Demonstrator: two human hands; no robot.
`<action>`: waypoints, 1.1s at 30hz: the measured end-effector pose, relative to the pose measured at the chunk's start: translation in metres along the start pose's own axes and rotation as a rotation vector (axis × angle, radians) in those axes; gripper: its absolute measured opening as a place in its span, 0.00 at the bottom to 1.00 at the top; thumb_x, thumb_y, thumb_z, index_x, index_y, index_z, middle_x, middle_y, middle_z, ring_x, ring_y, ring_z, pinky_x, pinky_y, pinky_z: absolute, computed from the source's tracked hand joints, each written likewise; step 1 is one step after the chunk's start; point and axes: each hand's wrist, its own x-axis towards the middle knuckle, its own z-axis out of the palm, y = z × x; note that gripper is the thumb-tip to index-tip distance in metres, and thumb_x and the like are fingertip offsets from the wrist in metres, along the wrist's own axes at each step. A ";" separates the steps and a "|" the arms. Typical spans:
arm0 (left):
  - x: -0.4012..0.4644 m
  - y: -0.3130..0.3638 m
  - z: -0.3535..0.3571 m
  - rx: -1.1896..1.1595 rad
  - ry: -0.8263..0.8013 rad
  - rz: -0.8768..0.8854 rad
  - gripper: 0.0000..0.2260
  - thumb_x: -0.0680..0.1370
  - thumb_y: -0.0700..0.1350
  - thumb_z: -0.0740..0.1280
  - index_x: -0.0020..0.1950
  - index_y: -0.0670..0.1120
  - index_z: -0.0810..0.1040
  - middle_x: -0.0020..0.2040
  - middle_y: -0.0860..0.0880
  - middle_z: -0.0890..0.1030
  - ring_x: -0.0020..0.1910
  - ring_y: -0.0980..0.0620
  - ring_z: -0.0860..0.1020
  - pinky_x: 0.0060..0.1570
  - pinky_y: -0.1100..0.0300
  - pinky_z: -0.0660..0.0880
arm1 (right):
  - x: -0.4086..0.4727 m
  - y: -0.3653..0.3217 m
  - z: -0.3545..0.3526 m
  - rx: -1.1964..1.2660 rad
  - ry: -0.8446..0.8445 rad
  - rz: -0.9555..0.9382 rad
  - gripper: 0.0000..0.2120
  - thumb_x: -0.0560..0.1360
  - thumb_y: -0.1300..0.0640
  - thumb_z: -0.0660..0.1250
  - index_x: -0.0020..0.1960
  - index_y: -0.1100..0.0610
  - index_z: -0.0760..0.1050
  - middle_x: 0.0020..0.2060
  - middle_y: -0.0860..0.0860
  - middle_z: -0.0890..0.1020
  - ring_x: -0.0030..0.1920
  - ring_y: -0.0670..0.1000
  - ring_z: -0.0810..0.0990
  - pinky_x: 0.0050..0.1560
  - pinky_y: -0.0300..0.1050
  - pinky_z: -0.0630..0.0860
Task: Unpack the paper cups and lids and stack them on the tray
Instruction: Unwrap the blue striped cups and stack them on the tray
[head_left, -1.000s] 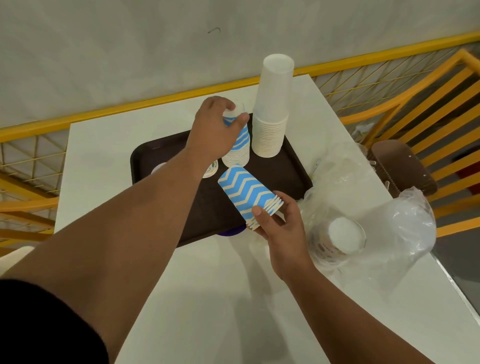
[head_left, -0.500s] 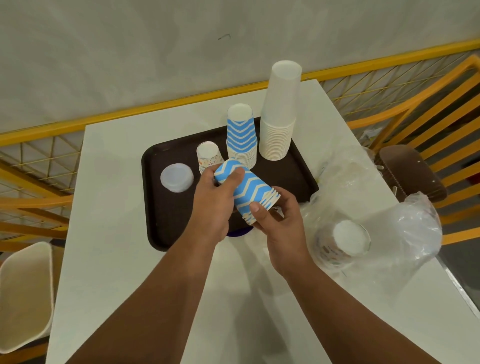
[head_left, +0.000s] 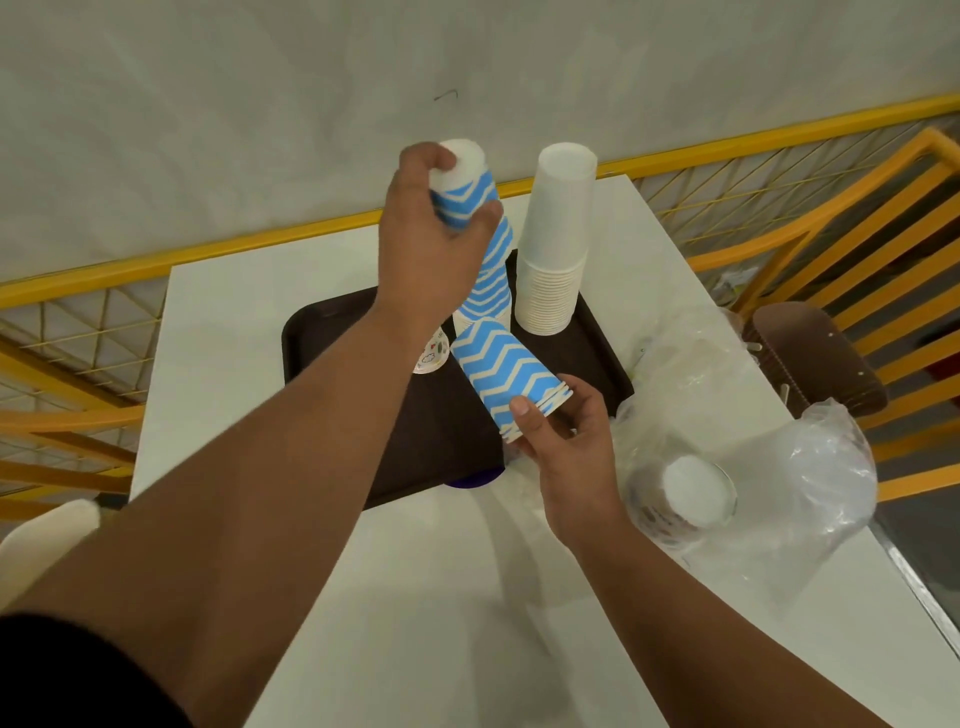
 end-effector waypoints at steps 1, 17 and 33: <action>0.008 -0.004 0.005 0.054 -0.026 0.025 0.18 0.73 0.47 0.73 0.55 0.52 0.66 0.55 0.49 0.77 0.50 0.52 0.79 0.50 0.60 0.78 | 0.000 0.000 0.000 -0.003 0.001 -0.003 0.31 0.64 0.53 0.75 0.64 0.53 0.69 0.53 0.48 0.82 0.53 0.48 0.84 0.53 0.48 0.82; -0.032 -0.016 -0.011 0.141 -0.019 -0.343 0.16 0.78 0.57 0.65 0.61 0.50 0.75 0.60 0.53 0.77 0.56 0.58 0.74 0.55 0.61 0.72 | -0.001 -0.004 -0.003 0.035 -0.024 0.013 0.32 0.65 0.52 0.74 0.67 0.54 0.69 0.56 0.51 0.82 0.54 0.50 0.83 0.49 0.45 0.82; -0.096 -0.015 -0.015 -0.441 -0.015 -0.782 0.18 0.78 0.48 0.69 0.65 0.49 0.70 0.58 0.50 0.80 0.53 0.51 0.83 0.50 0.48 0.82 | -0.005 0.002 0.004 -0.071 -0.069 -0.064 0.30 0.62 0.51 0.77 0.61 0.48 0.70 0.58 0.50 0.80 0.54 0.48 0.82 0.52 0.46 0.81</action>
